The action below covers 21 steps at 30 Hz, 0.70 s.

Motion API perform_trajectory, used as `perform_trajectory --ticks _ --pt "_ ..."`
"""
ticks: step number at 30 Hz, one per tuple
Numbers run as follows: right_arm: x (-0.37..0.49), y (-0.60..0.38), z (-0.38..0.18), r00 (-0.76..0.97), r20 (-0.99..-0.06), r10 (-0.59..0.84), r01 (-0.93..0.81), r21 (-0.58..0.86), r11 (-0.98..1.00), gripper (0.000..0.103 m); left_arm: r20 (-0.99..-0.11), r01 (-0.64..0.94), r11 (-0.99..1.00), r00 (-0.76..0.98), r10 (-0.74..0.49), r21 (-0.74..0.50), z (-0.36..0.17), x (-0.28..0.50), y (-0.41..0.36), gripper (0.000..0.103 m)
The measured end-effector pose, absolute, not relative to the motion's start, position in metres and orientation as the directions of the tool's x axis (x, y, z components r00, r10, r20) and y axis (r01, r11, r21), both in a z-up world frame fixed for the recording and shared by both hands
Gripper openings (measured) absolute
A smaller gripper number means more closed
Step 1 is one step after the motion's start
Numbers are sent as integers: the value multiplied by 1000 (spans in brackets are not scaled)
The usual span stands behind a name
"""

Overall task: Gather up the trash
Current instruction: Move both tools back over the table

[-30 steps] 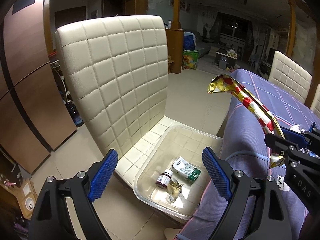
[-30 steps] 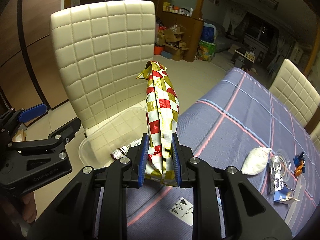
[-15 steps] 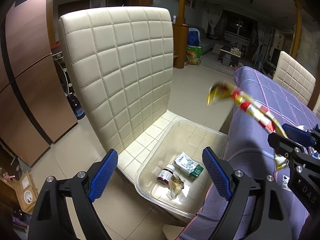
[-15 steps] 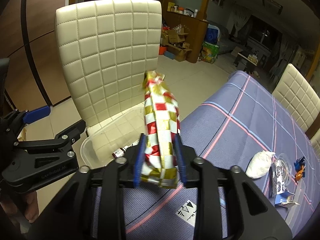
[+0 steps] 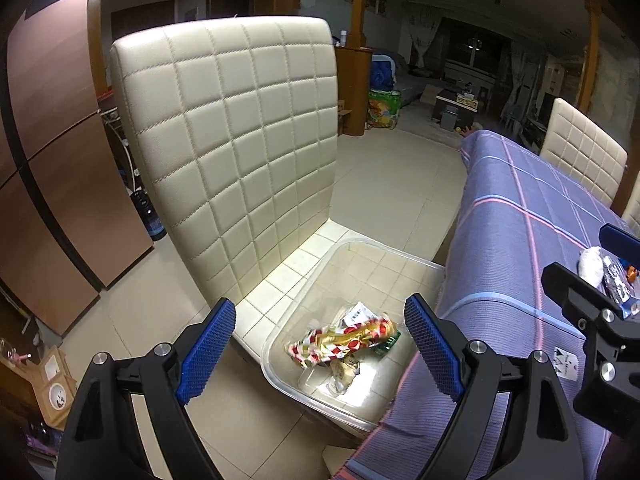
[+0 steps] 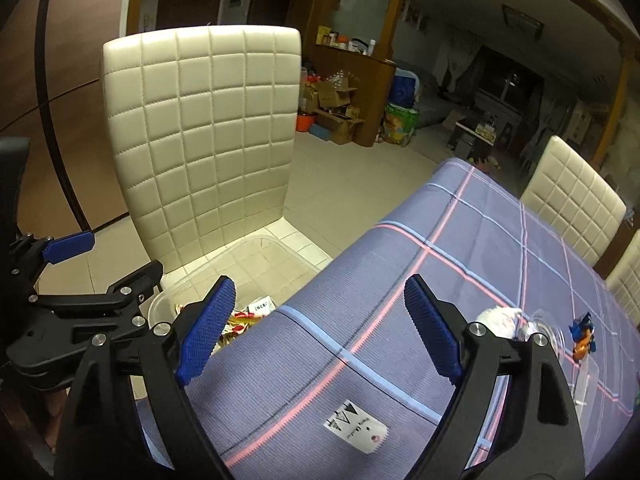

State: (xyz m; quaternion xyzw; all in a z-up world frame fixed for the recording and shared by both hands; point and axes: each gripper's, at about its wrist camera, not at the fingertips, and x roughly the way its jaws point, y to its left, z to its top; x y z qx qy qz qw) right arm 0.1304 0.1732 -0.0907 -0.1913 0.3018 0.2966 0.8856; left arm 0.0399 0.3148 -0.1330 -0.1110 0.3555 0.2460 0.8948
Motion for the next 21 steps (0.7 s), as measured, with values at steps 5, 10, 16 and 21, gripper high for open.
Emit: perform_trajectory --ticks 5,10,16,21 --pt "133 154 -87 650 -648 398 -610 -133 781 85 -682 -492 870 643 349 -18 -126 42 299 84" --pt "132 124 -82 670 -638 380 -571 -116 813 84 -671 -440 898 670 317 -16 -116 47 271 84" --pt "133 66 -75 713 -618 332 -482 -88 872 83 -655 -333 943 713 249 -4 -105 60 214 84" --pt "135 4 -73 738 -614 278 -387 -49 921 83 -650 -238 971 736 189 12 -100 71 160 84"
